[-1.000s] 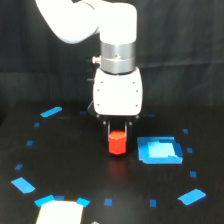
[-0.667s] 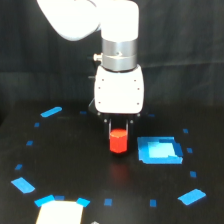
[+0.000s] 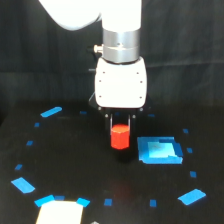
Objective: Pick up the red object from the table
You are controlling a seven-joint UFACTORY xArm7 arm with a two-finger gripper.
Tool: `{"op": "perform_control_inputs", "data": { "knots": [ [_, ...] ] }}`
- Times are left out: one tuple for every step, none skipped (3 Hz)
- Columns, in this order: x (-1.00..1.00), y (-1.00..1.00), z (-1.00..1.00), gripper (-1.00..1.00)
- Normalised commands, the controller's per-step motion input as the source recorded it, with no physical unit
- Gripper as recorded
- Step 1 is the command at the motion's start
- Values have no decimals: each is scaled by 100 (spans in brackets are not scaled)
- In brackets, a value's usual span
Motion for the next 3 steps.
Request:
{"op": "perform_control_inputs", "data": {
  "knots": [
    [19,-36,100,-32],
    [20,-21,95,-48],
    [-16,39,78,-100]
  ]
}}
